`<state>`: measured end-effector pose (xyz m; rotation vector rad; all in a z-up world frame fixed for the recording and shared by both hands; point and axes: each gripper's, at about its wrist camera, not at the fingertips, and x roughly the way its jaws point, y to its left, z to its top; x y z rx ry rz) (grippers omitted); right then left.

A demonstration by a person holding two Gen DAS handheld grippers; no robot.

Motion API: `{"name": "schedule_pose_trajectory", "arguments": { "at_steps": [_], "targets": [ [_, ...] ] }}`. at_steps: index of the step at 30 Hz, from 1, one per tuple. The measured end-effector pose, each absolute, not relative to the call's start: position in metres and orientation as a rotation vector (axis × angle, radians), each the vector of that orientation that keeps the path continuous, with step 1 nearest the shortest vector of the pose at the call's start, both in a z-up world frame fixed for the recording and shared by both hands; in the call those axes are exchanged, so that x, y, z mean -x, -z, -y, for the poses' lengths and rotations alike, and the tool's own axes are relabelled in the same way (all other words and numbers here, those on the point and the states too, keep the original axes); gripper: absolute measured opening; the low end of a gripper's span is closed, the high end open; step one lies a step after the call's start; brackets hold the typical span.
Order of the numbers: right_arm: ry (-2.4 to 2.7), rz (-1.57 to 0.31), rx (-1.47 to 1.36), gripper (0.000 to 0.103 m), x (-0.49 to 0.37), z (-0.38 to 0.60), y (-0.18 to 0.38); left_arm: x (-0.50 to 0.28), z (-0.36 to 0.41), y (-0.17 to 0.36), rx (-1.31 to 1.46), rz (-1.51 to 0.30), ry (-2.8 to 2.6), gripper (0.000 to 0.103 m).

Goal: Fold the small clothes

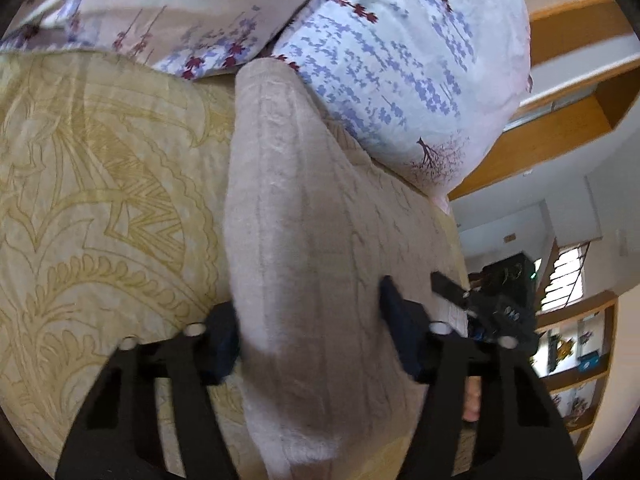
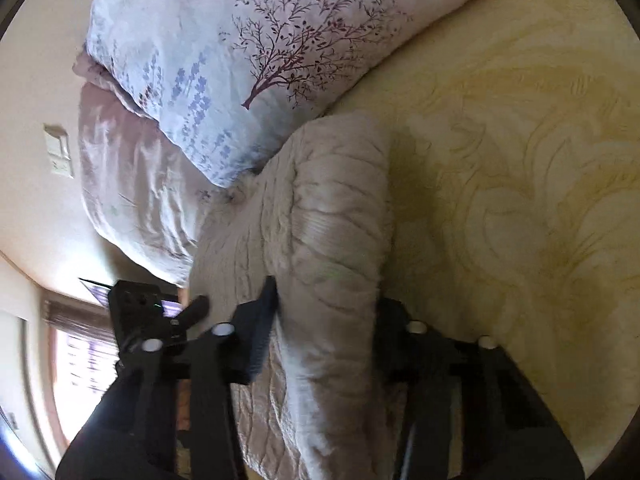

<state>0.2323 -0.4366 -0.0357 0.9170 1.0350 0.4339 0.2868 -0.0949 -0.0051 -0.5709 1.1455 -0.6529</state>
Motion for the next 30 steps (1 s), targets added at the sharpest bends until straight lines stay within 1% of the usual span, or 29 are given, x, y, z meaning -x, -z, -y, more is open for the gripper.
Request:
{"name": "schedule_pose_trajectory", "arguments": {
  "at_steps": [1,4,10,15,18,20,21,23,24,27,30],
  "targets": [
    [-0.442,-1.021,-0.930,0.034,-0.232,0.435,0.036,-0.284,0.093,0.003,0.575,-1.130,0.663,0.042],
    [-0.460,-0.972,-0.931,0.031,-0.223,0.430,0.025,-0.278,0.086,-0.006,0.575,-1.102,0.689,0.037],
    [-0.533,-0.898,-0.856,0.030,-0.208,0.393,-0.008,-0.250,0.055,-0.030,0.540,-1.052,0.725,0.036],
    [-0.589,-0.849,-0.762,0.029,-0.210,0.346,-0.028,-0.232,0.004,-0.050,0.517,-1.007,0.685,0.036],
    [-0.615,-0.798,-0.703,0.029,-0.209,0.318,-0.038,-0.228,-0.023,-0.057,0.501,-0.983,0.655,0.037],
    [-0.604,-0.793,-0.660,0.029,-0.209,0.302,-0.037,-0.229,-0.042,-0.051,0.503,-0.985,0.623,0.040],
    [-0.585,-0.833,-0.638,0.029,-0.214,0.292,-0.031,-0.233,-0.049,-0.042,0.507,-1.005,0.600,0.041],
    [-0.505,-0.987,-0.614,0.031,-0.233,0.275,-0.002,-0.243,-0.059,-0.020,0.512,-1.069,0.518,0.043],
    [-0.472,-1.014,-0.614,0.036,-0.237,0.274,0.007,-0.246,-0.062,-0.010,0.522,-1.086,0.496,0.046],
    [-0.489,-1.033,-0.697,0.038,-0.242,0.285,0.011,-0.245,-0.074,-0.001,0.605,-1.070,0.522,0.048],
    [-0.456,-0.999,-0.663,0.040,-0.240,0.297,-0.003,-0.235,-0.079,-0.011,0.553,-1.034,0.497,0.053]
  ]
}}
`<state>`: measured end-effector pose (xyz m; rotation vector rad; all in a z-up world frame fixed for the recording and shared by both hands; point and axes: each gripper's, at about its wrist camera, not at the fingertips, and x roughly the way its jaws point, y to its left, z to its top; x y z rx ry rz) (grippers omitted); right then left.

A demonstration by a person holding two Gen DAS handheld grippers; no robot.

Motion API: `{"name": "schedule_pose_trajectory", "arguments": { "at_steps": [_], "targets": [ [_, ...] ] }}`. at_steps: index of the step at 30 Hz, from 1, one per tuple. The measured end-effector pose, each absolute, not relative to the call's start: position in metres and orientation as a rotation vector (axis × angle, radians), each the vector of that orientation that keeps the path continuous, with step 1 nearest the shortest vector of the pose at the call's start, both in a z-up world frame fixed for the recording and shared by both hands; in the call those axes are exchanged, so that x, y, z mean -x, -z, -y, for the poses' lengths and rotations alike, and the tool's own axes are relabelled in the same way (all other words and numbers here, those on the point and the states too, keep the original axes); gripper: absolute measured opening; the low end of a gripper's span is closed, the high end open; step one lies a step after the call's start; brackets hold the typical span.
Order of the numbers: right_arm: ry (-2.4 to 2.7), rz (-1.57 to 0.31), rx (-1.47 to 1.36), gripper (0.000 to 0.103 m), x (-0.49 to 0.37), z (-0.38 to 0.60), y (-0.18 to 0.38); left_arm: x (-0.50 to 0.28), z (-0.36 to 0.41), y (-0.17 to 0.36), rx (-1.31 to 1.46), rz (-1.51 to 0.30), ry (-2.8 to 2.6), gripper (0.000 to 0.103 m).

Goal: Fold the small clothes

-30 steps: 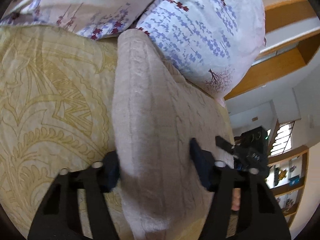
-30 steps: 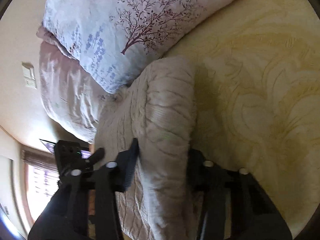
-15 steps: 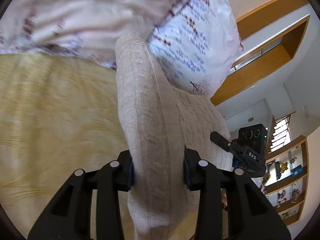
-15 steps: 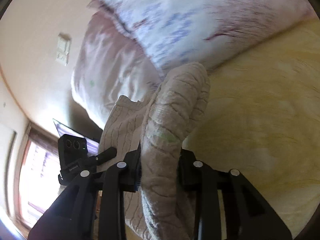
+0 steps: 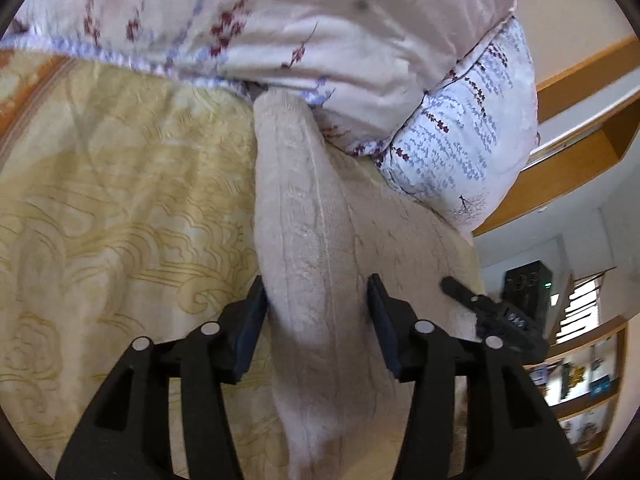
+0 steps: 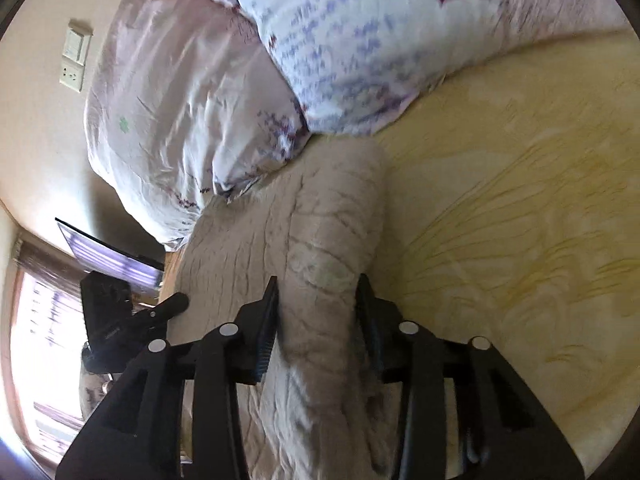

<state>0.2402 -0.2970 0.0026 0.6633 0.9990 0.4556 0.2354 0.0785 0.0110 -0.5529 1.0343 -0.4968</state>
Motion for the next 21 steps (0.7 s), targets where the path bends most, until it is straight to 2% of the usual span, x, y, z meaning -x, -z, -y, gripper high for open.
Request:
{"name": "schedule_pose_trajectory", "arguments": {
  "at_steps": [5,6,7,8,11,18,20,21],
  "targets": [
    [-0.432,-0.937,-0.688,0.040,-0.244,0.309,-0.012,-0.226,-0.073,-0.018,0.509,-1.015,0.484,0.058],
    [-0.435,-0.934,-0.678,0.034,-0.244,0.307,-0.013,-0.223,-0.074,-0.019,0.495,-1.014,0.477,0.059],
    [-0.421,-0.922,-0.637,0.012,-0.245,0.301,-0.015,-0.222,-0.074,-0.019,0.478,-1.013,0.466,0.060],
    [-0.402,-0.909,-0.605,0.011,-0.243,0.298,-0.017,-0.221,-0.074,-0.018,0.460,-1.013,0.453,0.061],
    [-0.331,-0.882,-0.538,0.010,-0.248,0.293,-0.021,-0.227,-0.066,-0.017,0.422,-1.014,0.424,0.065],
    [-0.216,-0.987,-0.494,0.010,-0.275,0.290,-0.005,-0.241,-0.051,-0.015,0.332,-0.993,0.351,0.070],
    [-0.217,-0.983,-0.448,0.013,-0.268,0.289,-0.014,-0.238,-0.053,-0.017,0.342,-0.997,0.347,0.070],
    [-0.217,-0.960,-0.431,0.021,-0.260,0.289,-0.020,-0.233,-0.055,-0.020,0.344,-0.994,0.348,0.070]
  ]
}}
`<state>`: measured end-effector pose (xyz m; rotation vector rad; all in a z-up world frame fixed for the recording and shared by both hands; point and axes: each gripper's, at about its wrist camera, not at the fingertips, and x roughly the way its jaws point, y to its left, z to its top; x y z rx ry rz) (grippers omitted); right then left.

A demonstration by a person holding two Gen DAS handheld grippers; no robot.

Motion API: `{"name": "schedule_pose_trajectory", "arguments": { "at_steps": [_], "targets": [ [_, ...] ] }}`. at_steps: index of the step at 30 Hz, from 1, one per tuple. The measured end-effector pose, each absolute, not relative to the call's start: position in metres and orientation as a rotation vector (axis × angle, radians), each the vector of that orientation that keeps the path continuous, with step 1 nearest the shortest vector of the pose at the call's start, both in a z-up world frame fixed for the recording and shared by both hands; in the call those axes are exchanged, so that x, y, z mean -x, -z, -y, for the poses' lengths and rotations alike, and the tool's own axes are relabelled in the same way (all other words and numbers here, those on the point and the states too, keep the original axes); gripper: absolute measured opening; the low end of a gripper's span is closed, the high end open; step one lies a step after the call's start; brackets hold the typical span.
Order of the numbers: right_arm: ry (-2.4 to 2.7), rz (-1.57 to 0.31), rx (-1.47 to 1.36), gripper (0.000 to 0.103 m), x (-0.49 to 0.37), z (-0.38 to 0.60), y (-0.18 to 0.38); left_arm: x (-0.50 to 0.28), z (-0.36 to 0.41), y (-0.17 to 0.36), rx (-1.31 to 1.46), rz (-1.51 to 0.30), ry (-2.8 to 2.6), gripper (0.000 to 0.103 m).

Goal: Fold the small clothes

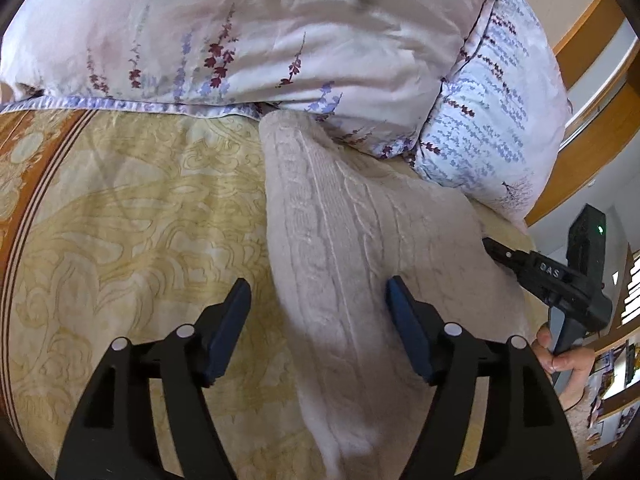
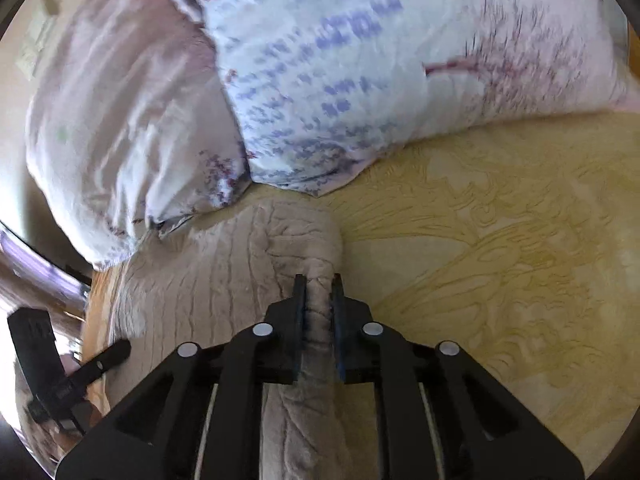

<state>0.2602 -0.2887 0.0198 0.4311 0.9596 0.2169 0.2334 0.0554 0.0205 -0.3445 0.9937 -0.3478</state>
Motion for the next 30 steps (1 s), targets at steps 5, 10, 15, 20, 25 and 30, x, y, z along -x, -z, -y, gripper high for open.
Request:
{"name": "schedule_pose_trajectory", "arguments": {
  "at_steps": [5,10,15,20,25,30],
  "targets": [
    [-0.281,-0.834,-0.348,0.030,-0.208,0.280,-0.051,-0.208,-0.065,-0.031,0.327,-0.974,0.356,0.069],
    [-0.412,-0.885,-0.249,0.045,-0.187,0.245,-0.045,-0.193,-0.056,-0.030,0.239,-0.950,0.356,0.071],
    [-0.269,-0.933,-0.232,0.045,-0.218,0.236,-0.023,-0.209,-0.041,-0.018,0.201,-0.958,0.316,0.073],
    [-0.231,-0.886,-0.253,0.048,-0.211,0.231,-0.030,-0.198,-0.043,-0.027,0.207,-0.908,0.277,0.074],
    [-0.145,-0.730,-0.197,0.093,-0.156,0.240,-0.050,-0.140,-0.051,-0.046,0.121,-0.765,0.187,0.097],
    [-0.062,-0.629,-0.125,0.102,-0.114,0.237,-0.057,-0.100,-0.055,-0.042,0.163,-0.740,0.156,0.101]
  ]
}}
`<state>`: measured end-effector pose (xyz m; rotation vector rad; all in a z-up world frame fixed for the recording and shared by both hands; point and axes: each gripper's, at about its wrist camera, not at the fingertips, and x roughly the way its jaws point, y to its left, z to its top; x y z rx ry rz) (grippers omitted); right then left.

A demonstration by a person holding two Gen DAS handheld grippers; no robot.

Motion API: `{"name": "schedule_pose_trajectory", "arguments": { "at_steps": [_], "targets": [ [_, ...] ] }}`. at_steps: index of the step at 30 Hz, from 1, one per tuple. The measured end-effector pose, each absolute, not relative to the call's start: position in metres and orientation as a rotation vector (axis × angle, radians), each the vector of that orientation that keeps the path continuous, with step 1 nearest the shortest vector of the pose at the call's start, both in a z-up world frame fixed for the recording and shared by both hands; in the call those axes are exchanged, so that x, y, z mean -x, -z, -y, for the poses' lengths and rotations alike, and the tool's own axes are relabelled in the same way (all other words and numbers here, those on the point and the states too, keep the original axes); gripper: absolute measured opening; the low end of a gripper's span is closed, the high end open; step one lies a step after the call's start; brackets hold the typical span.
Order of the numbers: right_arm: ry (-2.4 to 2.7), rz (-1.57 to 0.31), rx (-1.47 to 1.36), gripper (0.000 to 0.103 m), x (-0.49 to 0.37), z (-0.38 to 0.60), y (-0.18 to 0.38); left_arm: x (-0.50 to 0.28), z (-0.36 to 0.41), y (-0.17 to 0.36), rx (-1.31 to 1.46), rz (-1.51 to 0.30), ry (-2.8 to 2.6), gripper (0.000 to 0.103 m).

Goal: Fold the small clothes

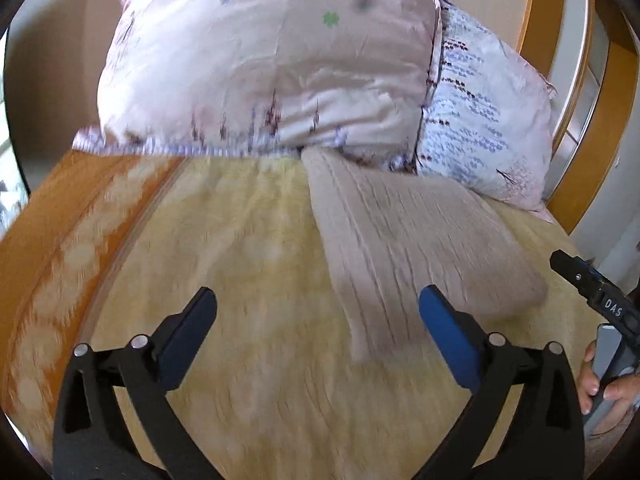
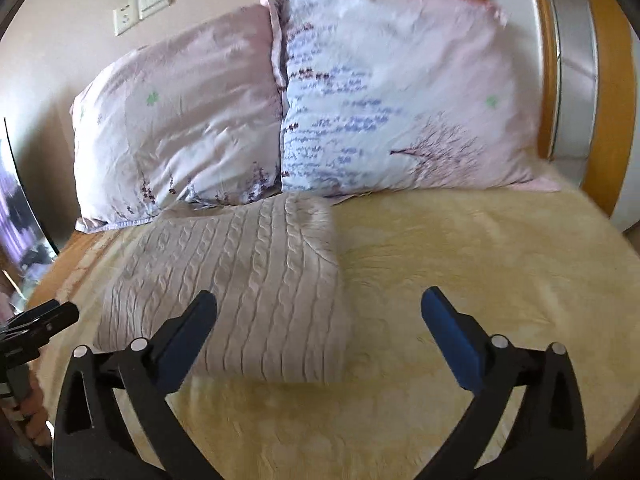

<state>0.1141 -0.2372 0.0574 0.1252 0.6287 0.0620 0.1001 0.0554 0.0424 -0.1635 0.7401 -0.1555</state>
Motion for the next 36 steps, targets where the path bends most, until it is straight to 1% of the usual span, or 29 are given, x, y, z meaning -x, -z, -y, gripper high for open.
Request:
{"name": "schedule_pose_trajectory", "arguments": {
  "at_steps": [3,10,21,36],
  "targets": [
    [-0.030,-0.629,-0.095,0.102,-0.098,0.233,-0.058,-0.088,-0.047,-0.032,0.165,-0.803,0.139,0.101],
    [-0.049,-0.740,-0.105,0.102,-0.084,0.224,-0.039,-0.082,-0.018,-0.013,0.090,-0.911,0.107,0.101],
    [-0.036,-0.871,-0.019,0.102,-0.091,0.201,-0.007,-0.081,-0.002,0.006,0.004,-0.967,0.046,0.101],
    [-0.005,-0.916,-0.022,0.102,-0.097,0.206,0.003,-0.087,0.004,0.015,-0.030,-0.987,0.021,0.101]
  ]
}}
